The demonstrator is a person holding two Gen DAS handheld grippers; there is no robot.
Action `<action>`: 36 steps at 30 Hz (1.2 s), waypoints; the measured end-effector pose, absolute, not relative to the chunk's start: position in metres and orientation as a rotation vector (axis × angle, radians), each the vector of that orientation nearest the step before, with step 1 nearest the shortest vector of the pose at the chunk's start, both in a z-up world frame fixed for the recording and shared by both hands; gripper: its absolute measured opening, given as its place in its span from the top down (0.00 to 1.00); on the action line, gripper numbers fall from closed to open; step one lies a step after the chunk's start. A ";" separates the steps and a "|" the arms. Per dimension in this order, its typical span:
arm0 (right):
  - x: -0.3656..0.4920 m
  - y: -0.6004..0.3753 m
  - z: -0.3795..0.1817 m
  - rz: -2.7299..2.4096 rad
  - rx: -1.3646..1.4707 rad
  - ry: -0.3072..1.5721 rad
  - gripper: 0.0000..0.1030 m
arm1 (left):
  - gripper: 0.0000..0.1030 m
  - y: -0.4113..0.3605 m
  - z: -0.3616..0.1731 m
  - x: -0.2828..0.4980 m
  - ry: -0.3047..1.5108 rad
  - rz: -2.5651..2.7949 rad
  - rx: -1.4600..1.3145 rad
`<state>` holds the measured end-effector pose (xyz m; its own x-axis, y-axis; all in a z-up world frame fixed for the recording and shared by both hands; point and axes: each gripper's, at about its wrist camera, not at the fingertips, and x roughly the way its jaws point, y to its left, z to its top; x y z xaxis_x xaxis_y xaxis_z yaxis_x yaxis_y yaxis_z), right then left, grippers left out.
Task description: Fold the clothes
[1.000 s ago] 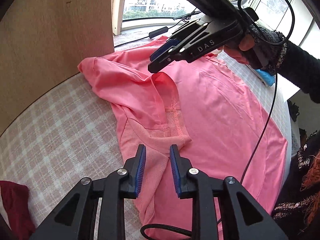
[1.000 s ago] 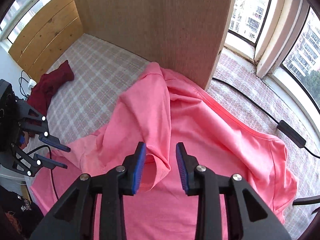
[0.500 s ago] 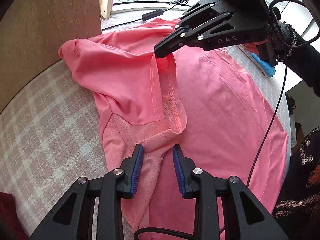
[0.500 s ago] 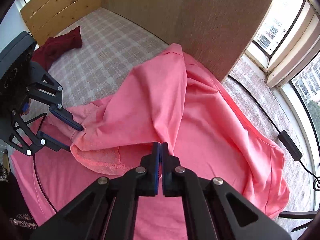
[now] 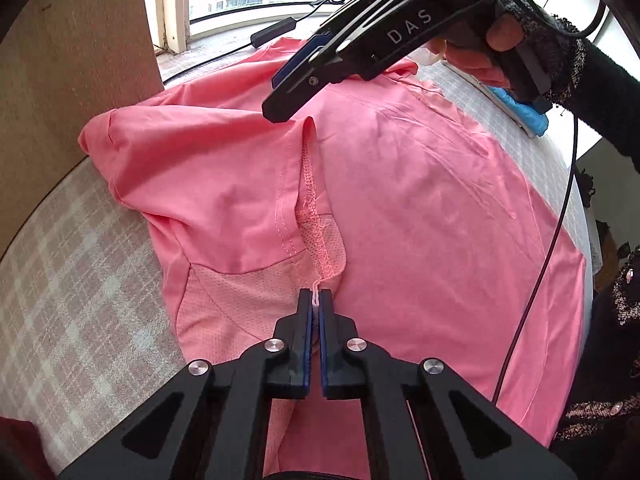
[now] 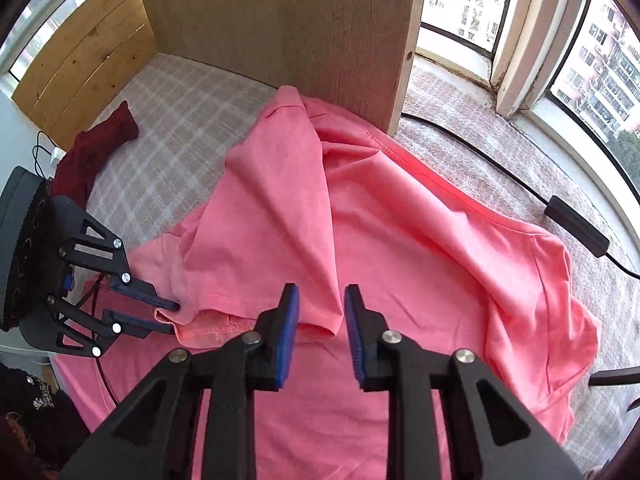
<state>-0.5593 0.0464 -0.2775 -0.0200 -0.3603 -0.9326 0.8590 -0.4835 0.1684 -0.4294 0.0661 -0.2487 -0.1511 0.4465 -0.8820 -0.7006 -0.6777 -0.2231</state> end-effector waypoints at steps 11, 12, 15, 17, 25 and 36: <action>-0.586 -0.023 -0.265 -1.703 1.246 0.516 0.52 | 0.72 0.026 -0.226 -0.425 0.205 1.982 -1.353; -0.587 -0.032 -0.266 -1.705 1.244 0.535 0.52 | 0.67 0.019 -0.227 -0.427 0.191 2.002 -1.366; -0.588 -0.059 -0.271 -1.711 1.242 0.597 0.52 | 0.67 -0.003 -0.230 -0.433 0.148 2.064 -1.405; -0.586 -0.065 -0.277 -1.696 1.258 0.635 0.52 | 0.67 -0.015 -0.234 -0.438 0.116 2.099 -1.435; -0.588 -0.058 -0.269 -1.660 1.248 0.510 0.95 | 0.93 0.002 -0.255 -0.446 0.154 2.027 -1.449; -0.604 -0.039 -0.250 -1.740 1.272 0.375 0.68 | 0.94 -0.016 -0.237 -0.440 0.161 2.142 -1.455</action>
